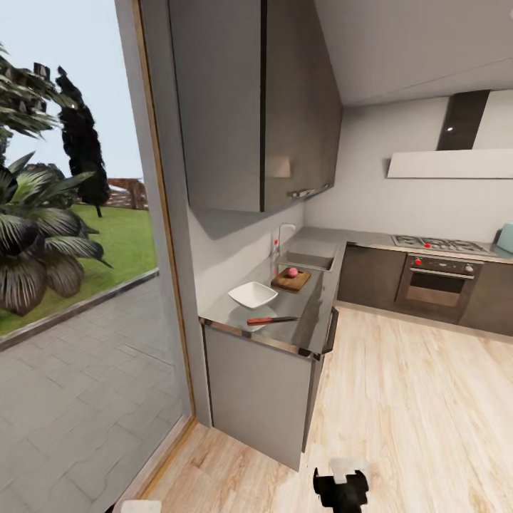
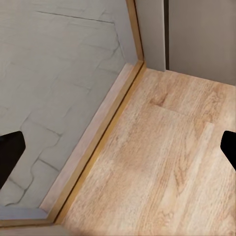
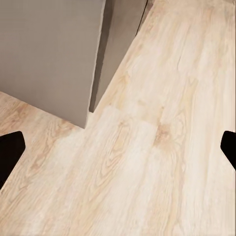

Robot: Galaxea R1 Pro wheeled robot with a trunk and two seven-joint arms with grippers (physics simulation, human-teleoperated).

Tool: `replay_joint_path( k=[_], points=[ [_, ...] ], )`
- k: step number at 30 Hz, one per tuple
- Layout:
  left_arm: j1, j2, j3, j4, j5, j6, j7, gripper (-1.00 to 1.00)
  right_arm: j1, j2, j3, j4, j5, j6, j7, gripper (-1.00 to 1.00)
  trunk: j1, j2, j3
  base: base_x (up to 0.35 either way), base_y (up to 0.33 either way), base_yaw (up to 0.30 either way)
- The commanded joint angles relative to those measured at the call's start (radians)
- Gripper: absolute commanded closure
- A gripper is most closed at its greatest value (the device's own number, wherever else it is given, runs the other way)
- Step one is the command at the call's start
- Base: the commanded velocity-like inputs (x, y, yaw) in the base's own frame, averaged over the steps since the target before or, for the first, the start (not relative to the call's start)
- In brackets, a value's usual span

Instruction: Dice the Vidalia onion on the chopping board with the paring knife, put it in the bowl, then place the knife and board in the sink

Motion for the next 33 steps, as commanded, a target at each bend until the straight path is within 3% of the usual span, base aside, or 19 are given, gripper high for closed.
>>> replay_joint_path(
  k=[1, 5, 14, 17, 18, 19, 20, 22, 23, 26, 30, 33],
  points=[
    [-0.001, -0.001, -0.008, 0.003, 0.005, -0.004, 0.002, -1.0, -0.001, 0.004, 0.006, -0.029, -0.001, 0.017, -0.018, -1.0, 0.0, -0.001, 0.0, 0.0, 0.0, 0.0],
    [-0.001, -0.003, -0.008, 0.003, 0.005, 0.013, 0.002, -1.0, -0.001, 0.023, 0.006, -0.213, 0.032, 0.136, -0.075, -1.0, 0.0, -0.001, 0.0, 0.0, 0.0, 0.0],
    [-0.001, -0.006, -0.008, 0.003, 0.005, 0.038, 0.001, -1.0, 0.0, 0.03, 0.004, -0.63, 0.041, 0.449, -0.158, -1.0, 0.0, -0.001, 0.0, 0.0, 0.0, 0.0],
    [-0.001, -0.006, -0.008, 0.003, 0.005, 0.039, 0.001, -1.0, -0.001, 0.055, 0.004, -0.741, 0.05, 0.524, -0.191, -1.0, 0.0, -0.001, 0.0, 0.0, 0.0, 0.0],
    [-0.001, -0.006, -0.008, 0.003, 0.005, 0.039, 0.001, -1.0, -0.001, 0.074, 0.004, -0.769, 0.068, 0.549, -0.203, -1.0, 0.0, -0.001, 0.0, 0.0, 0.0, 0.0],
    [-0.001, -0.006, -0.008, 0.003, 0.005, 0.039, 0.001, -1.0, -0.005, 0.116, 0.004, -0.808, 0.132, 0.591, -0.22, -1.0, 0.0, -0.001, 0.0, 0.0, 0.0, 0.0],
    [-0.001, -0.006, -0.008, 0.003, 0.005, 0.039, 0.001, -1.0, -0.008, 0.128, 0.004, -0.815, 0.153, 0.599, -0.223, -1.0, 0.0, -0.001, 0.0, 0.0, 0.0, 0.0],
    [-0.001, -0.006, -0.008, 0.003, 0.005, 0.039, 0.001, -1.0, -0.026, 0.173, 0.004, -0.831, 0.249, 0.621, -0.229, -1.0, 0.0, -0.001, 0.0, 0.0, 0.0, 0.0],
    [-0.001, -0.006, -0.008, 0.003, 0.005, 0.039, 0.001, -1.0, -0.05, 0.173, 0.003, -0.837, 0.325, 0.637, -0.233, -1.0, 0.0, -0.001, 0.0, 0.0, 0.0, 0.0],
    [-0.001, -0.006, -0.008, 0.003, 0.005, 0.039, 0.001, -1.0, -0.11, 0.173, 0.003, -0.84, 0.365, 0.671, -0.233, -1.0, 0.0, -0.001, 0.0, 0.0, 0.0, 0.0],
    [-0.001, -0.006, -0.008, 0.003, 0.005, 0.039, 0.001, -1.0, -0.254, 0.173, 0.003, -0.832, 0.344, 0.763, -0.231, -1.0, 0.0, -0.001, 0.0, 0.0, 0.0, 0.0],
    [-0.001, -0.006, -0.008, 0.003, 0.005, 0.043, 0.001, -1.0, -0.394, 0.173, 0.002, -0.789, 0.245, 0.812, -0.231, -1.0, 0.0, -0.001, 0.0, 0.0, 0.0, 0.0]
  ],
)
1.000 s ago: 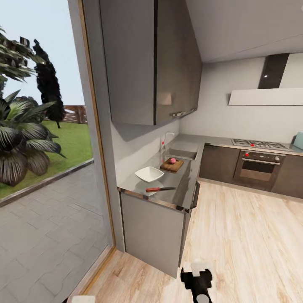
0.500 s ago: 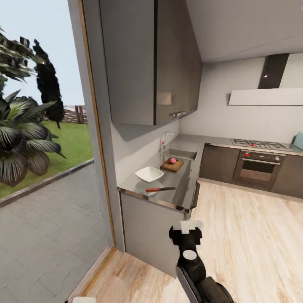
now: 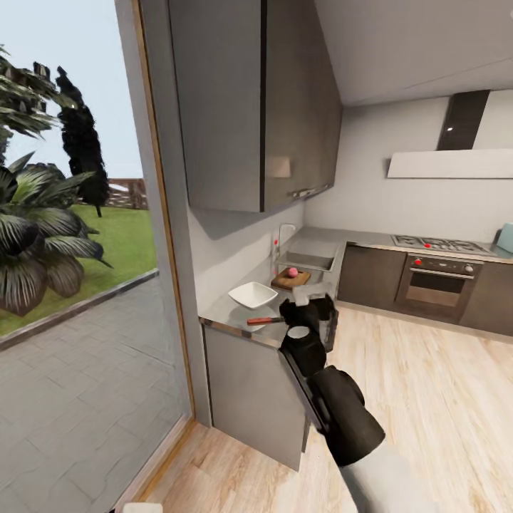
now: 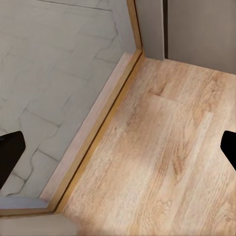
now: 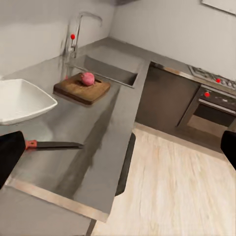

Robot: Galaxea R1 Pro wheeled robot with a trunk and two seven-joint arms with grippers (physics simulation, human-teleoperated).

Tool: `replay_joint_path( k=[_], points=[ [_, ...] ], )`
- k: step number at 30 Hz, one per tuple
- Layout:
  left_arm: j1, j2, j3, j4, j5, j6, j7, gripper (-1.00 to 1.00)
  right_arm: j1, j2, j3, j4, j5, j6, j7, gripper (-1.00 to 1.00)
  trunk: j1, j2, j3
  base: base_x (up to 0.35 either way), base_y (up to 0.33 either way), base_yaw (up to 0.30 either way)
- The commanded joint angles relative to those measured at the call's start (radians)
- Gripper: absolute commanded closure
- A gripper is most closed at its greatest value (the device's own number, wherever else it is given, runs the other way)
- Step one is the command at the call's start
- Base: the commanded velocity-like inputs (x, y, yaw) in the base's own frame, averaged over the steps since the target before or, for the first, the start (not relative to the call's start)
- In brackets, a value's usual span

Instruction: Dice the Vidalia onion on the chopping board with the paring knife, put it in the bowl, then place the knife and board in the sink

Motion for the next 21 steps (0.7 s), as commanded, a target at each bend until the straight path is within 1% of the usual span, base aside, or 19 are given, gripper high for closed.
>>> replay_joint_path(
  k=[1, 3, 4, 5, 7, 8, 9, 10, 11, 12, 13, 15, 16, 18, 19, 20, 21],
  points=[
    [-0.001, -0.001, -0.008, 0.003, 0.005, -0.001, 0.002, -1.0, -0.055, 0.0, 0.0, 0.042, -0.033, 0.017, -0.003, -1.0, 0.0, -0.001, -0.001, 0.0, 0.0, 0.0],
    [-0.001, -0.001, -0.008, 0.003, 0.005, 0.002, 0.002, -1.0, -0.17, 0.0, -0.003, 0.164, -0.102, 0.026, -0.003, -1.0, 0.0, -0.001, -0.001, 0.0, 0.0, 0.0],
    [0.0, -0.001, -0.008, 0.003, 0.005, 0.002, 0.002, -1.0, -0.201, 0.0, -0.003, 0.2, -0.121, 0.027, -0.003, -1.0, 0.0, -0.001, -0.001, 0.0, 0.0, 0.0],
    [0.0, -0.001, -0.008, 0.003, 0.005, 0.003, 0.002, -1.0, -0.293, 0.0, -0.004, 0.317, -0.186, 0.026, -0.002, -1.0, 0.0, -0.001, -0.001, 0.0, 0.0, 0.0],
    [-0.001, -0.001, -0.008, 0.003, 0.005, 0.004, 0.002, -1.0, -0.411, 0.0, -0.005, 0.473, -0.293, 0.011, -0.001, -1.0, 0.0, -0.001, -0.001, 0.0, 0.0, 0.0],
    [-0.001, -0.002, -0.008, 0.003, 0.005, 0.004, 0.002, -1.0, -0.461, 0.0, -0.006, 0.547, -0.354, -0.012, 0.0, -1.0, 0.0, -0.001, -0.001, 0.0, 0.0, 0.0],
    [-0.001, -0.002, -0.008, 0.003, 0.005, 0.004, 0.002, -1.0, -0.482, 0.0, -0.008, 0.582, -0.385, -0.027, 0.0, -1.0, 0.0, -0.001, -0.001, 0.0, 0.0, 0.0],
    [0.0, -0.005, -0.008, 0.003, 0.005, 0.004, 0.002, -1.0, -0.531, 0.0, -0.01, 0.679, -0.477, -0.083, 0.0, -1.0, 0.0, -0.001, -0.001, 0.0, 0.0, 0.0],
    [-0.001, -0.005, -0.008, 0.003, 0.005, 0.004, 0.002, -1.0, -0.553, 0.0, -0.011, 0.73, -0.532, -0.122, 0.0, -1.0, 0.0, -0.001, -0.001, 0.0, 0.0, 0.0],
    [-0.001, -0.006, -0.008, 0.003, 0.005, 0.004, 0.002, -1.0, -0.567, 0.0, -0.012, 0.769, -0.578, -0.155, 0.0, -1.0, 0.0, -0.001, -0.001, 0.0, 0.0, 0.0],
    [-0.001, -0.006, -0.008, 0.003, 0.005, 0.004, 0.002, -1.0, -0.571, 0.0, -0.012, 0.785, -0.597, -0.168, 0.0, -1.0, 0.0, -0.001, -0.001, 0.0, 0.0, 0.0],
    [-0.001, -0.007, -0.008, 0.003, 0.005, 0.004, 0.002, -1.0, -0.585, 0.0, -0.014, 0.836, -0.655, -0.205, 0.0, -1.0, 0.0, -0.001, -0.001, 0.0, 0.0, 0.0],
    [-0.001, -0.007, -0.008, 0.003, 0.005, 0.004, 0.002, -1.0, -0.586, 0.0, -0.015, 0.845, -0.662, -0.209, 0.0, -1.0, 0.0, -0.001, -0.001, 0.0, 0.0, 0.0],
    [-0.001, -0.007, -0.008, 0.003, 0.005, 0.004, 0.002, -1.0, -0.589, 0.0, -0.021, 0.897, -0.702, -0.219, 0.0, -1.0, 0.0, -0.001, -0.001, 0.0, 0.0, 0.0],
    [-0.001, -0.007, -0.008, 0.003, 0.005, 0.004, 0.002, -1.0, -0.59, 0.0, -0.026, 0.907, -0.714, -0.22, -0.001, -1.0, 0.0, -0.001, -0.001, 0.0, 0.0, 0.0],
    [0.0, -0.007, -0.008, 0.003, 0.005, 0.004, 0.002, -1.0, -0.59, 0.0, -0.05, 0.93, -0.755, -0.222, -0.003, -1.0, 0.0, -0.001, -0.001, 0.0, 0.0, 0.0],
    [-0.001, -0.007, -0.008, 0.003, 0.005, 0.004, 0.002, -1.0, -0.59, 0.0, -0.074, 0.94, -0.783, -0.223, -0.005, -1.0, 0.0, -0.001, -0.001, 0.0, 0.0, 0.0]
  ],
)
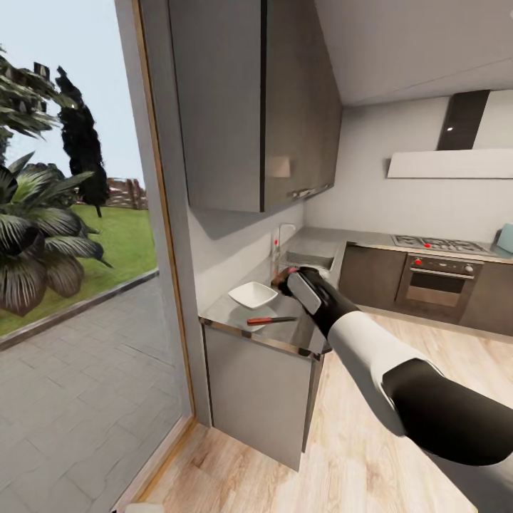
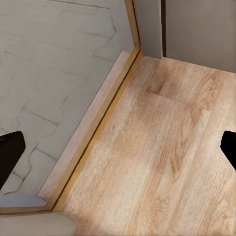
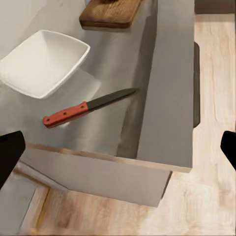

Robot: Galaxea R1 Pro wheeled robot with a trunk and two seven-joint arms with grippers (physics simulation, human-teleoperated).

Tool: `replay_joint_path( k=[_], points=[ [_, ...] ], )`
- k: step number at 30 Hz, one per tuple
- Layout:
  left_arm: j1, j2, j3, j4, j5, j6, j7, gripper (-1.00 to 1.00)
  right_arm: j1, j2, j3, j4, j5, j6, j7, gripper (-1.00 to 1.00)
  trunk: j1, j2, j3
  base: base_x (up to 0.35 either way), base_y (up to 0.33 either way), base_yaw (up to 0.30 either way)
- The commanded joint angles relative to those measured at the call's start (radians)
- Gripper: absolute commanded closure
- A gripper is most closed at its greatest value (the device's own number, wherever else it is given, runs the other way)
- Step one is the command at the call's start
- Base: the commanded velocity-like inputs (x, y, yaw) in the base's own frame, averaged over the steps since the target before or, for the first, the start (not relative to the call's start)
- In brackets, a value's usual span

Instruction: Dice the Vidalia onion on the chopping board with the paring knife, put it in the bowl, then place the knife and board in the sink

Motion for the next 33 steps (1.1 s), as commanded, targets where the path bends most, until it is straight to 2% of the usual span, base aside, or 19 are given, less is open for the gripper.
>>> replay_joint_path(
  k=[1, 6, 10, 13, 19, 24, 27, 33],
  points=[
    [-0.001, -0.001, -0.008, 0.003, 0.005, -0.004, 0.002, -1.0, -0.001, 0.0, -0.024, 0.006, -0.025, 0.003, -0.008, -1.0, 0.0, -0.001, 0.0, 0.0, 0.0, 0.0],
    [-0.001, -0.001, -0.008, 0.003, 0.005, -0.004, 0.002, -1.0, -0.001, 0.0, -0.085, 0.014, -0.056, 0.003, -0.038, -1.0, 0.0, -0.001, 0.0, 0.0, 0.0, 0.0],
    [-0.001, -0.001, -0.008, 0.003, 0.005, -0.004, 0.002, -1.0, -0.001, 0.0, -0.098, 0.011, -0.068, 0.004, -0.11, -1.0, 0.0, -0.001, 0.0, 0.0, 0.0, 0.0],
    [0.0, -0.001, -0.008, 0.003, 0.005, -0.004, 0.002, -1.0, -0.001, 0.0, -0.103, 0.006, -0.073, 0.004, -0.176, -1.0, 0.0, -0.001, 0.0, 0.0, 0.0, 0.0],
    [0.0, -0.006, -0.008, 0.003, 0.005, -0.004, 0.002, -1.0, -0.001, 0.0, -0.105, -0.01, -0.083, 0.004, -0.245, -1.0, 0.0, -0.001, 0.0, 0.0, 0.0, 0.0],
    [-0.001, -0.007, -0.008, 0.003, 0.005, -0.004, 0.003, -1.0, -0.001, 0.0, -0.102, -0.011, -0.133, 0.004, -0.277, -1.0, 0.0, -0.001, 0.0, 0.0, 0.0, 0.0],
    [-0.001, -0.007, -0.008, 0.003, 0.005, -0.004, 0.003, -1.0, -0.001, 0.0, -0.1, -0.008, -0.138, 0.004, -0.312, -1.0, 0.0, -0.001, 0.0, 0.0, 0.0, 0.0],
    [-0.001, -0.006, -0.008, 0.003, 0.005, -0.002, 0.003, -1.0, -0.001, 0.0, -0.097, 0.003, -0.136, 0.005, -0.338, -1.0, 0.0, -0.001, 0.0, 0.0, 0.0, 0.0]
  ],
)
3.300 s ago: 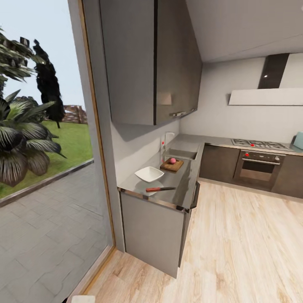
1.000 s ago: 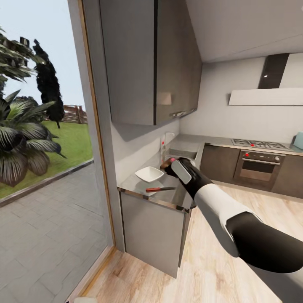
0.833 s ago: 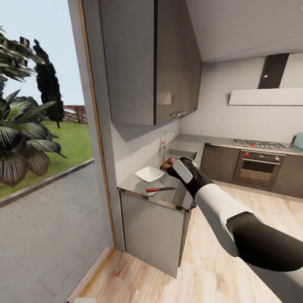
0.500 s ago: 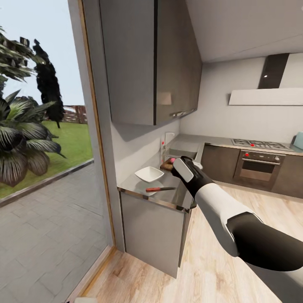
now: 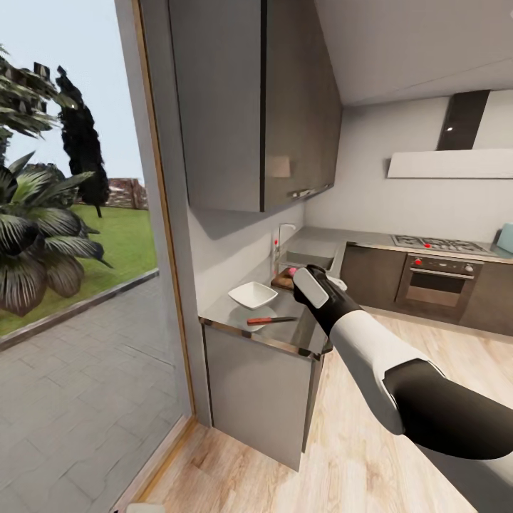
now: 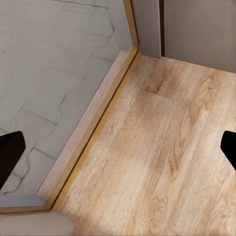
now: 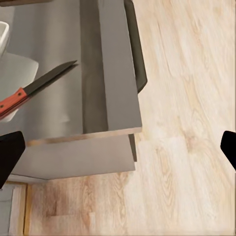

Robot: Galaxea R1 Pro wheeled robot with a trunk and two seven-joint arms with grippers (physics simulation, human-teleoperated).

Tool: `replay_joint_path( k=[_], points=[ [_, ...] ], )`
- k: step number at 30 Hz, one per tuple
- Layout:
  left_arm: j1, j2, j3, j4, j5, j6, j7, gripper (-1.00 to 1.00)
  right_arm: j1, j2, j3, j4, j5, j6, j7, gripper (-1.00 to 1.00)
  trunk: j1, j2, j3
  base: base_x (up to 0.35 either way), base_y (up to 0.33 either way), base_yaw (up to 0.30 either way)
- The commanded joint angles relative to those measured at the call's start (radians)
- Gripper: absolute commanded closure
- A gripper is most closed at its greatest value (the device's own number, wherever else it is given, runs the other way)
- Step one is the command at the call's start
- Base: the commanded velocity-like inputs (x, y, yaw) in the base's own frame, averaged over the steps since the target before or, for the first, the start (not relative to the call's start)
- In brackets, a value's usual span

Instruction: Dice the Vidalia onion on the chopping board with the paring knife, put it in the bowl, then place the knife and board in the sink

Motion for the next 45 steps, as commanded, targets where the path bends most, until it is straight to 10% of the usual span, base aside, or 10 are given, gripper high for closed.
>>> replay_joint_path(
  k=[1, 33, 45],
  points=[
    [-0.001, -0.001, -0.008, 0.003, 0.005, -0.004, 0.002, -1.0, 0.0, 0.0, 0.002, 0.001, 0.0, 0.01, -0.005, -1.0, 0.0, -0.001, 0.0, 0.0, 0.0, 0.0],
    [0.0, 0.0, -0.008, 0.003, 0.005, 0.048, 0.0, -1.0, 0.002, 0.0, 0.044, 0.023, -0.001, 0.11, 0.036, -1.0, 0.0, -0.001, 0.0, 0.105, 0.0, 0.0],
    [0.0, 0.0, -0.008, 0.003, 0.005, 0.049, 0.0, -1.0, 0.004, 0.0, 0.049, 0.08, -0.002, 0.166, 0.222, -1.0, 0.0, -0.001, 0.0, 0.244, 0.0, 0.0]
  ],
)
